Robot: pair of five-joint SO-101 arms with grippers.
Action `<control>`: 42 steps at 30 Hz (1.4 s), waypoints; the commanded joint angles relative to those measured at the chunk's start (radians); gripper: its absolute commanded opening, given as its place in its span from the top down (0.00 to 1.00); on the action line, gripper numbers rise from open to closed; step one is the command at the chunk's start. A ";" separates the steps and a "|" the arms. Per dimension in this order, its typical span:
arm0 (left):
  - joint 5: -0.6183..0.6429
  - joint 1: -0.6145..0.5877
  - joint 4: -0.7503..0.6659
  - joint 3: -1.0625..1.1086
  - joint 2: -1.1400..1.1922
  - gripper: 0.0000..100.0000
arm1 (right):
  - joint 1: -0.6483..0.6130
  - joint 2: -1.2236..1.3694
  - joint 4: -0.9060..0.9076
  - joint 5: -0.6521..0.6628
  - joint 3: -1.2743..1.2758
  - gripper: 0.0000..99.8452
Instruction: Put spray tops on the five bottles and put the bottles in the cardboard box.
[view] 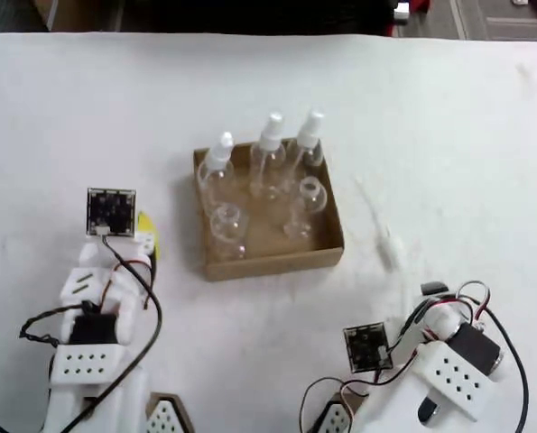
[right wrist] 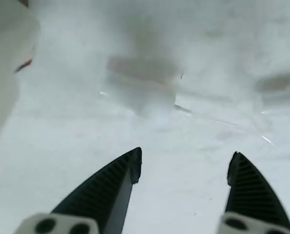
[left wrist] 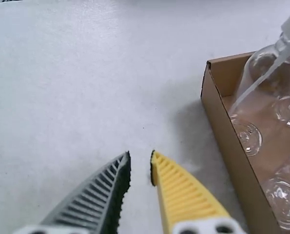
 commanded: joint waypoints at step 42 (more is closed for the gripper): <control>-0.018 0.008 -0.009 -0.018 -0.019 0.93 | -0.085 0.928 0.065 0.025 -0.437 0.77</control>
